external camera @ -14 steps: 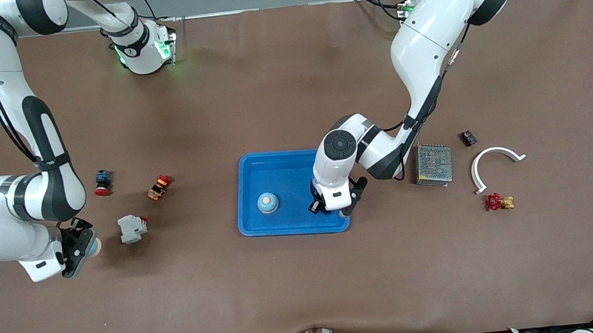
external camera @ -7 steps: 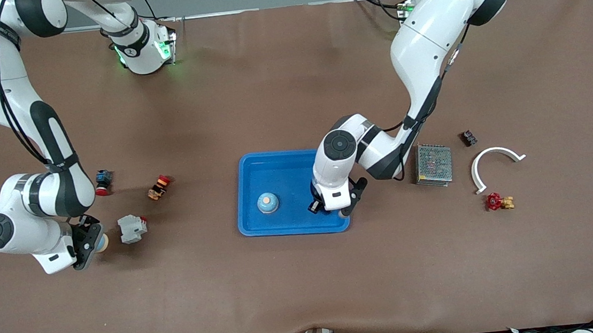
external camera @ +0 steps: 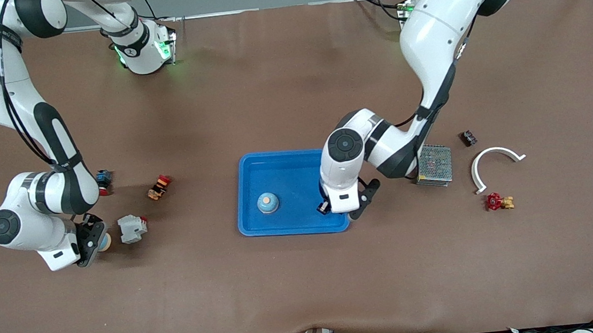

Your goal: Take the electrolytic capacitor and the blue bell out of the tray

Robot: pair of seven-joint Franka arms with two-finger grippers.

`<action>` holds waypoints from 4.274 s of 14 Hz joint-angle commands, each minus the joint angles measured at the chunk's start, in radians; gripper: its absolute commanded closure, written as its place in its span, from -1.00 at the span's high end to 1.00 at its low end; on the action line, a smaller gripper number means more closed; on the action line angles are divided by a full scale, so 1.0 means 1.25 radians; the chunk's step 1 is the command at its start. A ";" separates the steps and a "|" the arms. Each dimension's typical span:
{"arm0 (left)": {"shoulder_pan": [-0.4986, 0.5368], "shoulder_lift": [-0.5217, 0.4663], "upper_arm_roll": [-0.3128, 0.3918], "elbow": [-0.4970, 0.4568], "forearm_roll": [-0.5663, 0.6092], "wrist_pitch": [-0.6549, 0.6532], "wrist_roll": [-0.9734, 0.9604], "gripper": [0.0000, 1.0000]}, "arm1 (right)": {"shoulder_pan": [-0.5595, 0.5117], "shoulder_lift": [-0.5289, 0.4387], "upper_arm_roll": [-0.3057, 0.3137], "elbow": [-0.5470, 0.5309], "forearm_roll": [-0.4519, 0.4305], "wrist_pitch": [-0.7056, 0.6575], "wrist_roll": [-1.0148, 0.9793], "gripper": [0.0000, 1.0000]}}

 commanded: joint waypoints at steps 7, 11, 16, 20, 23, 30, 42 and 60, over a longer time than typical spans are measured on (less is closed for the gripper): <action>0.133 -0.201 -0.006 -0.095 -0.003 -0.266 0.287 -1.00 | -0.023 0.007 0.020 0.004 0.010 0.016 -0.018 1.00; 0.227 -0.273 -0.007 -0.194 -0.004 -0.266 0.421 -1.00 | -0.021 -0.023 0.022 0.028 0.042 -0.047 -0.007 1.00; 0.396 -0.291 -0.055 -0.257 -0.007 -0.257 0.542 -1.00 | -0.016 -0.077 0.020 0.102 0.112 -0.193 0.096 1.00; 0.481 -0.283 -0.064 -0.289 -0.003 -0.244 0.605 -1.00 | 0.025 -0.156 0.022 0.103 0.112 -0.311 0.320 1.00; 0.544 -0.284 -0.064 -0.349 0.004 -0.162 0.637 -1.00 | 0.086 -0.210 0.022 0.102 0.112 -0.367 0.519 1.00; 0.643 -0.242 -0.062 -0.426 0.071 -0.027 0.691 -1.00 | 0.249 -0.269 0.024 0.098 0.175 -0.424 0.973 1.00; 0.659 -0.195 -0.061 -0.429 0.150 0.014 0.696 0.96 | 0.477 -0.192 0.021 0.099 0.210 -0.199 1.494 1.00; 0.657 -0.334 -0.321 -0.167 0.090 -0.278 0.740 1.00 | 0.559 0.022 0.016 0.099 0.154 0.032 1.567 1.00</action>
